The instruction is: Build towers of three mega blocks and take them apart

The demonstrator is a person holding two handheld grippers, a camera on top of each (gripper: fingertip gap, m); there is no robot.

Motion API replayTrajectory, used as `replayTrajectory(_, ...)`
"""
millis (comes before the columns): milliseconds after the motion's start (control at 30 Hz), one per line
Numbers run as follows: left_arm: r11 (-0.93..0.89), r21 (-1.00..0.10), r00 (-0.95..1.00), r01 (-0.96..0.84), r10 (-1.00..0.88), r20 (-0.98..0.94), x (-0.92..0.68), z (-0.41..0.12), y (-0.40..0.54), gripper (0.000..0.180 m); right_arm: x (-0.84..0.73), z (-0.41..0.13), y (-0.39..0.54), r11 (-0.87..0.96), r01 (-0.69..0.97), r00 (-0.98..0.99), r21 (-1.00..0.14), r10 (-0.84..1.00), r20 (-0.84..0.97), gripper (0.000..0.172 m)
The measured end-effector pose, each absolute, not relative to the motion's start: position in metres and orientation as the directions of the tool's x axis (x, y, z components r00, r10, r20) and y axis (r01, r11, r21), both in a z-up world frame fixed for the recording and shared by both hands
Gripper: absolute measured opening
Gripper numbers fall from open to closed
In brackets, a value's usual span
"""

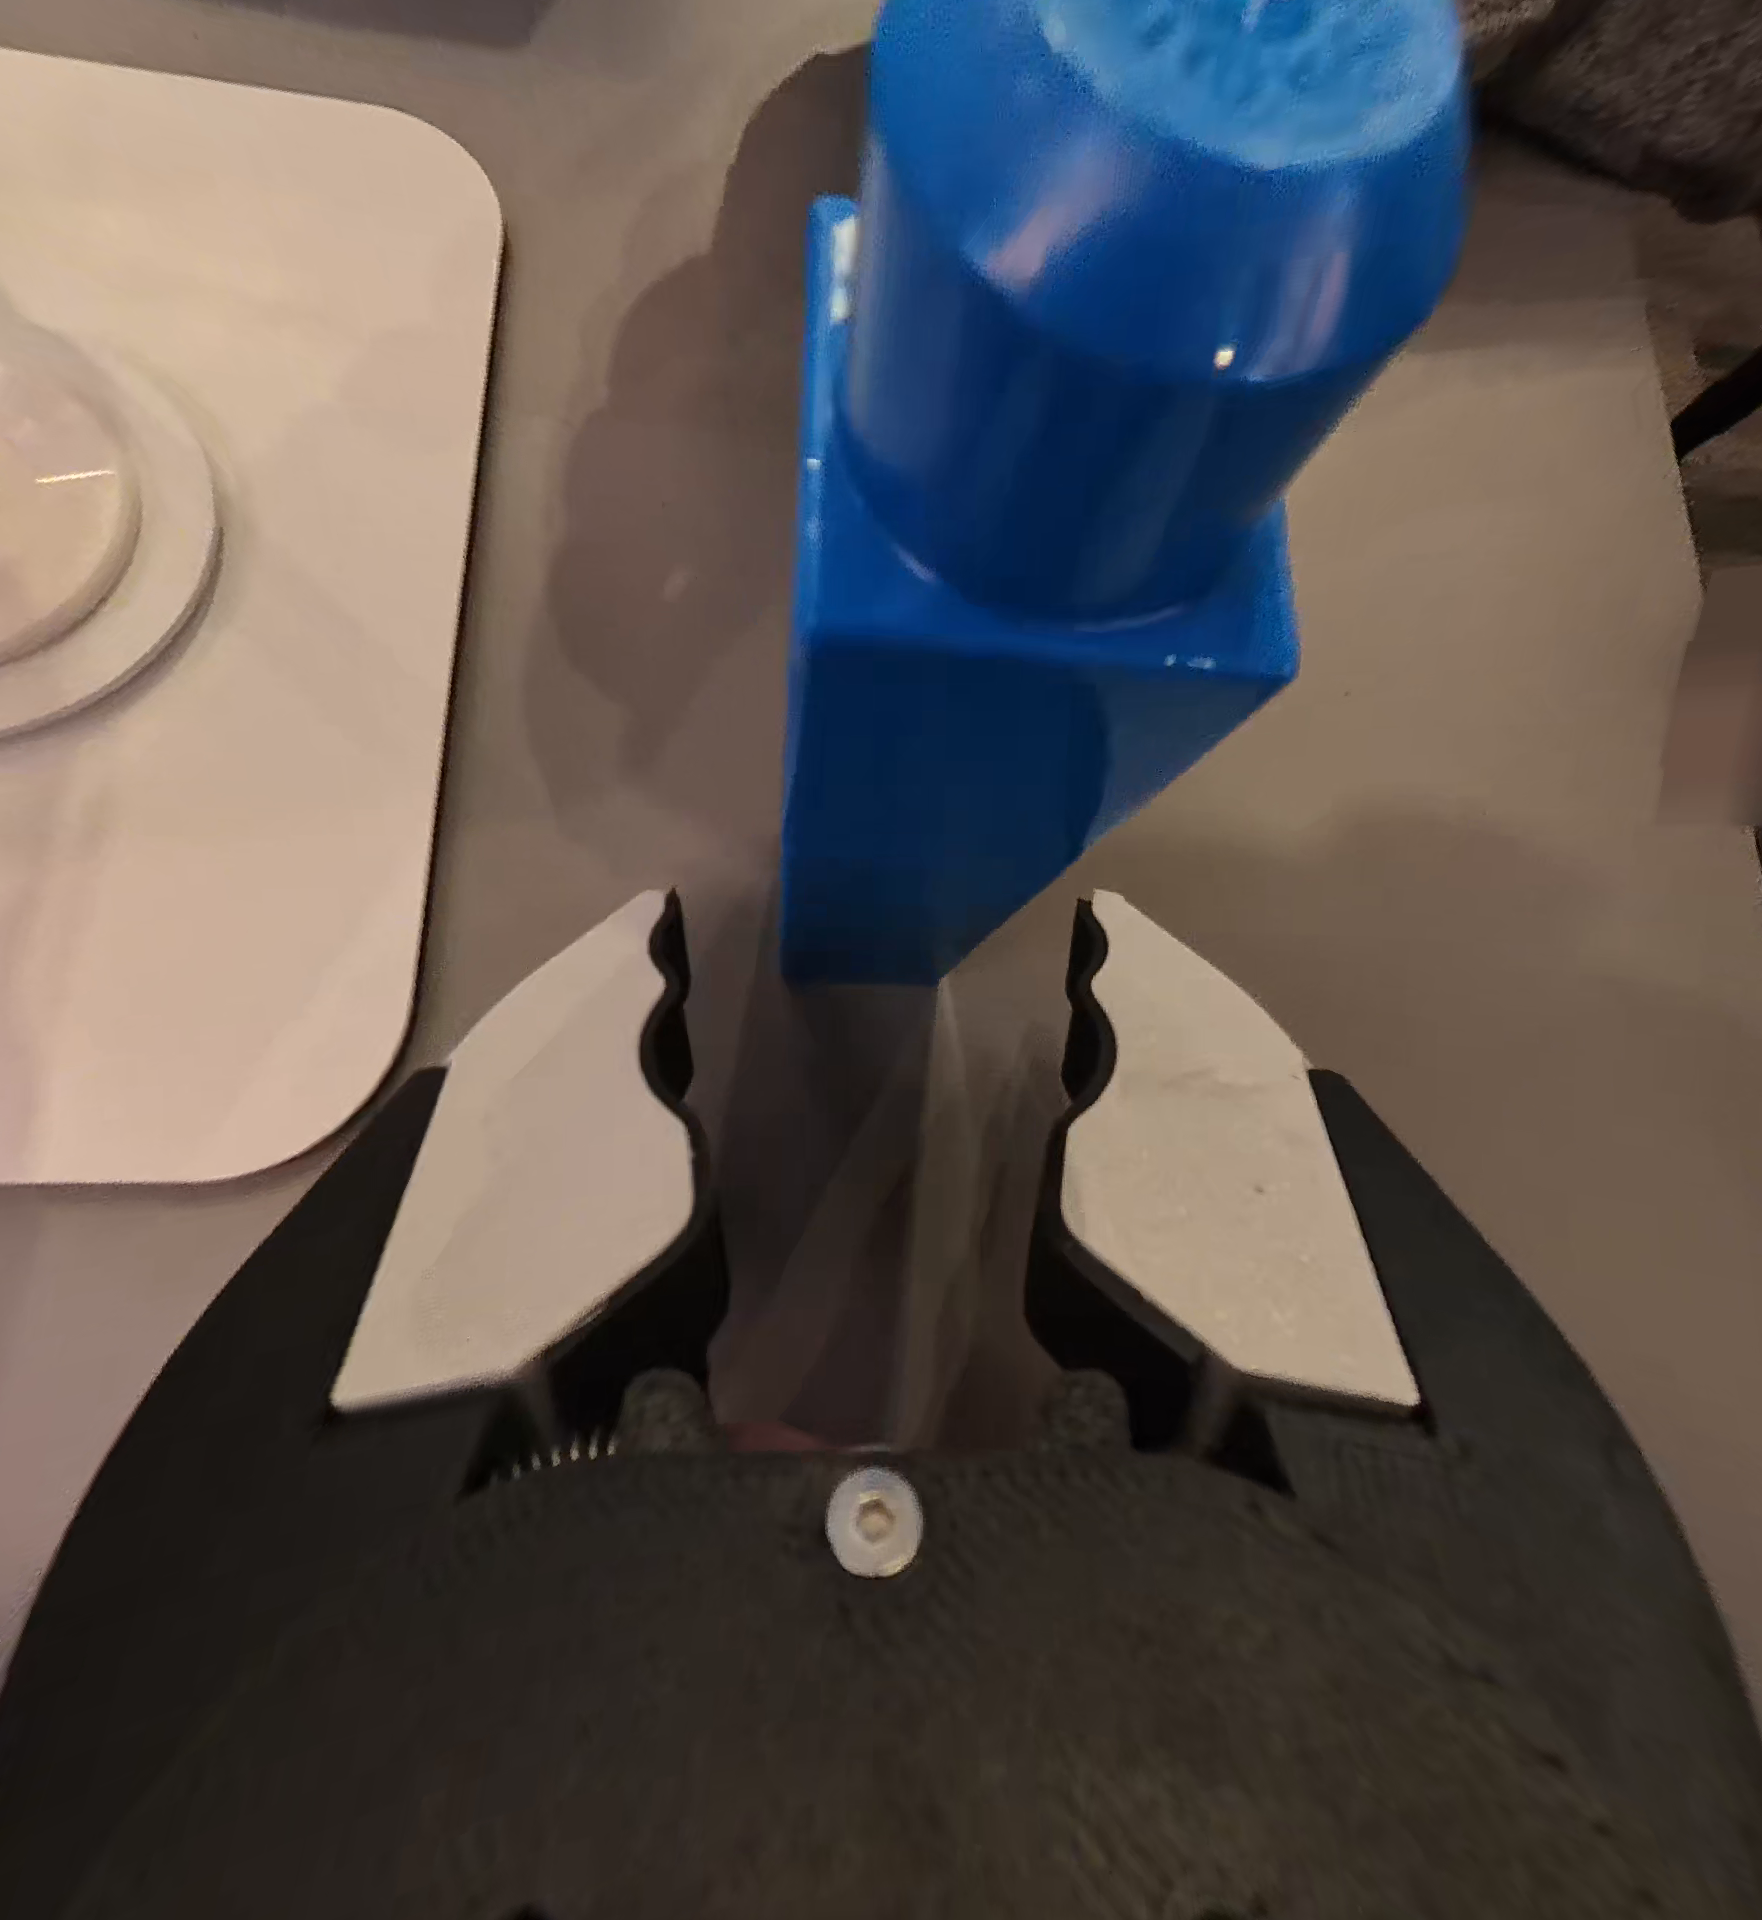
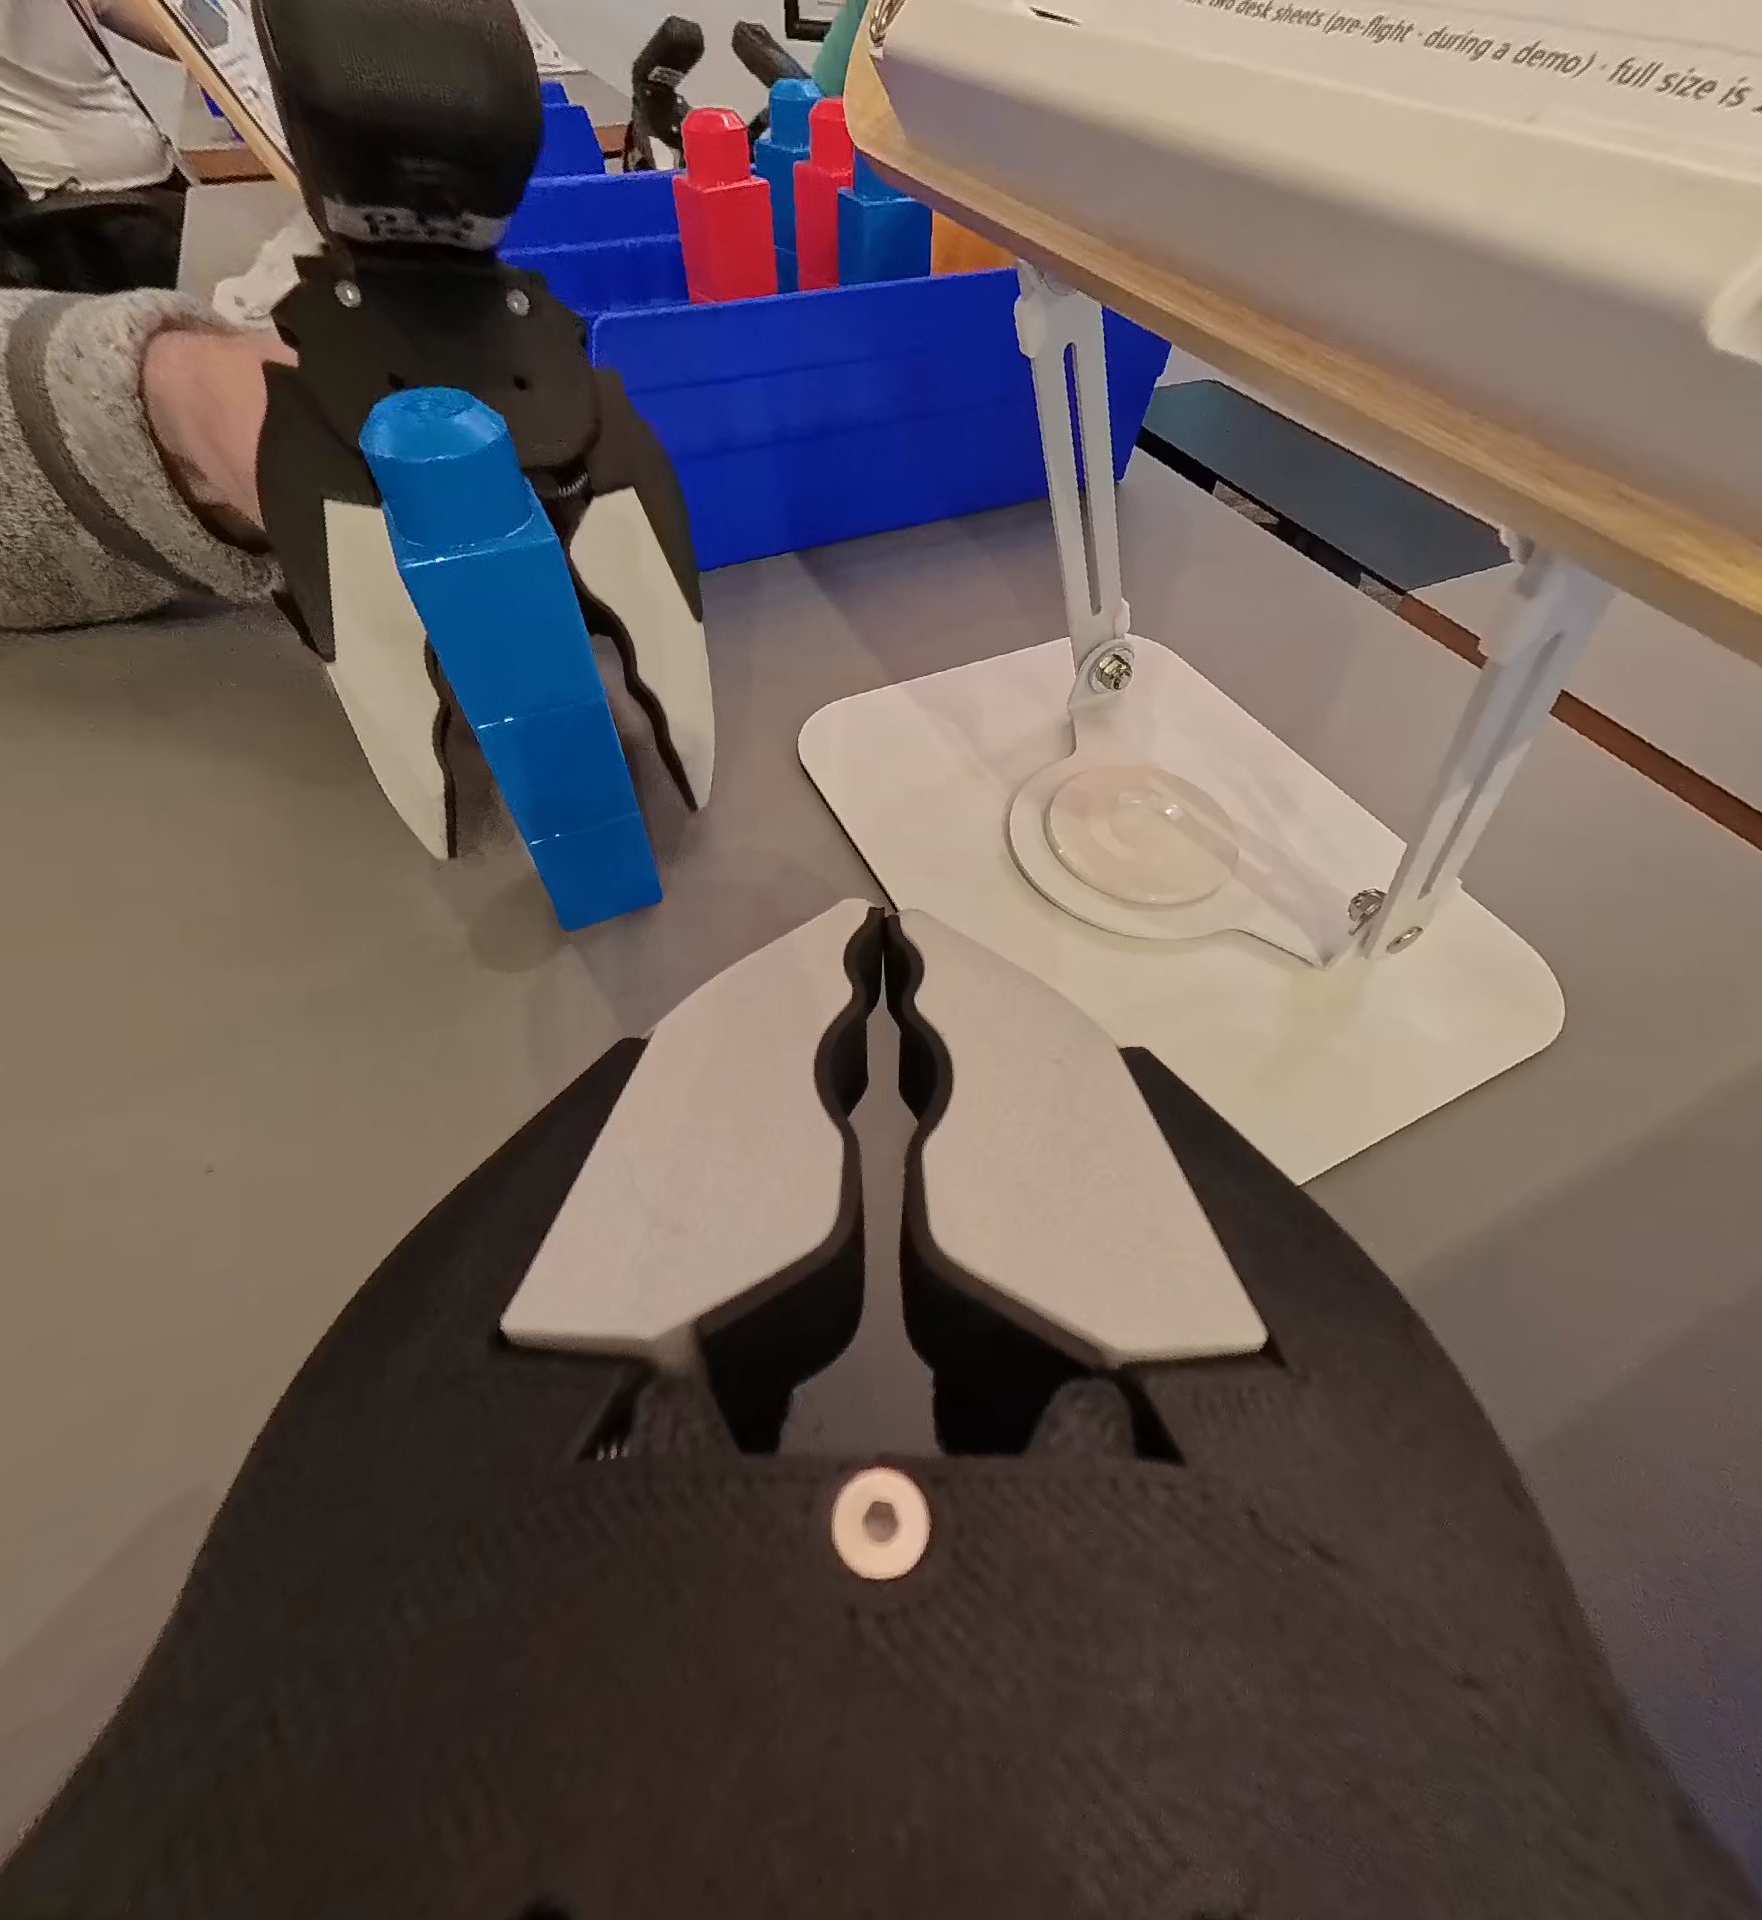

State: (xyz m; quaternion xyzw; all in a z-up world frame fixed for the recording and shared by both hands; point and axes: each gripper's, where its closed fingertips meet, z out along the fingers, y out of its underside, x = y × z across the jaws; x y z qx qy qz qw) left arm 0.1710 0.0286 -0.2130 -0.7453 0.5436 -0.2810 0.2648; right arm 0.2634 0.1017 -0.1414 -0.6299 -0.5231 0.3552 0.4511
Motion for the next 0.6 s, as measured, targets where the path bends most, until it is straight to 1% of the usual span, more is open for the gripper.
replayTrajectory(100, -0.252, -0.692, 0.245, -0.677, -0.963, 0.112, 0.178, -0.221, 0.029, 0.068, 0.263, -0.141, 0.101, -0.044, 0.337, 0.199, -0.94, 0.98, 0.025, 0.0)
replayTrajectory(167, -0.249, -0.699, 0.242, -0.671, -0.964, 0.111, 0.181, -0.223, 0.03, 0.063, 0.263, -0.14, 0.101, -0.043, 0.336, 0.198, -0.941, 0.98, 0.026, 0.0)
replayTrajectory(267, -0.249, -0.699, 0.244, -0.67, -0.964, 0.11, 0.183, -0.223, 0.032, 0.041, 0.263, -0.14, 0.1, -0.041, 0.337, 0.195, -0.941, 0.98, 0.028, 0.0)
replayTrajectory(400, -0.22, -0.705, 0.245, -0.675, -0.967, 0.067, 0.186, -0.222, 0.035, 0.04, 0.262, -0.139, 0.098, -0.035, 0.333, 0.189, -0.942, 0.982, 0.03, 0.0)
replayTrajectory(533, -0.228, -0.686, 0.226, -0.691, -0.97, 0.094, 0.187, -0.217, 0.032, 0.04, 0.258, -0.13, 0.088, -0.017, 0.298, 0.143, -0.954, 0.989, 0.027, 0.0)
replayTrajectory(600, -0.215, -0.654, 0.207, -0.725, -0.974, 0.091, 0.185, -0.214, 0.028, 0.04, 0.254, -0.121, 0.078, -0.008, 0.258, 0.091, -0.966, 0.996, 0.016, 0.007)
